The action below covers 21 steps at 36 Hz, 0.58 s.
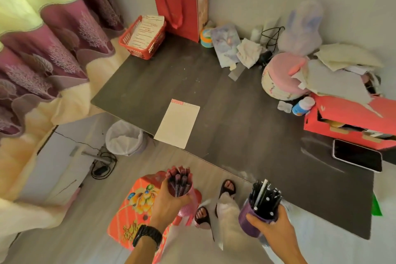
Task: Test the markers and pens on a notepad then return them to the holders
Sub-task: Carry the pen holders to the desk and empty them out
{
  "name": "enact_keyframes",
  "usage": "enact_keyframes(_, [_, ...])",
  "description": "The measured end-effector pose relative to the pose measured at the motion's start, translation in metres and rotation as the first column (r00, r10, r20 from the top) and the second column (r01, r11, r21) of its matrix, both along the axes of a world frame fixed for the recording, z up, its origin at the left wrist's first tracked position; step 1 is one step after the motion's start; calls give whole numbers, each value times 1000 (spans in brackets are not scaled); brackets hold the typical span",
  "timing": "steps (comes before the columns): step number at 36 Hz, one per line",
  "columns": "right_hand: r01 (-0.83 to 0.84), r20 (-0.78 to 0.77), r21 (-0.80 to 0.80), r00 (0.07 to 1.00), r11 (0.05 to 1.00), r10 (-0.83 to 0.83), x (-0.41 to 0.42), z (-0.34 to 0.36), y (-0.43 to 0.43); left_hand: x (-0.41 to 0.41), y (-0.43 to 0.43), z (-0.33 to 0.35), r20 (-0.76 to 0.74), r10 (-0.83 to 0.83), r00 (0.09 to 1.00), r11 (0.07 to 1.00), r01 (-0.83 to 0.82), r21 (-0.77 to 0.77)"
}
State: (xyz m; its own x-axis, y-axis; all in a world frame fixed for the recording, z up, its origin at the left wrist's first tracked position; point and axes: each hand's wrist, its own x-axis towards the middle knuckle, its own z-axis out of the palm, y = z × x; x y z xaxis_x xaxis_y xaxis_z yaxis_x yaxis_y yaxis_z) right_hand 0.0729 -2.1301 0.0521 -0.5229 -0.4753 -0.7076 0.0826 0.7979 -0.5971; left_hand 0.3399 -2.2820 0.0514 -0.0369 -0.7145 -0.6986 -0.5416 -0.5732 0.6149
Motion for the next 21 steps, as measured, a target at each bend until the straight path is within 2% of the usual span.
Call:
enact_keyframes(8, [32, 73, -28, 997, 999, -30, -38, -4, -54, -47, -36, 13, 16, 31, 999, 1000, -31, 6])
enact_keyframes(10, [29, 88, -39, 996, 999, -25, -51, -5, -69, -63, -47, 20, -34, 34, 999, 999, -34, -3])
enact_keyframes(21, [-167, -20, -89, 986, 982, 166, -115, 0, -176, -124, -122, 60, -97, 100, 990, 991, -108, -84])
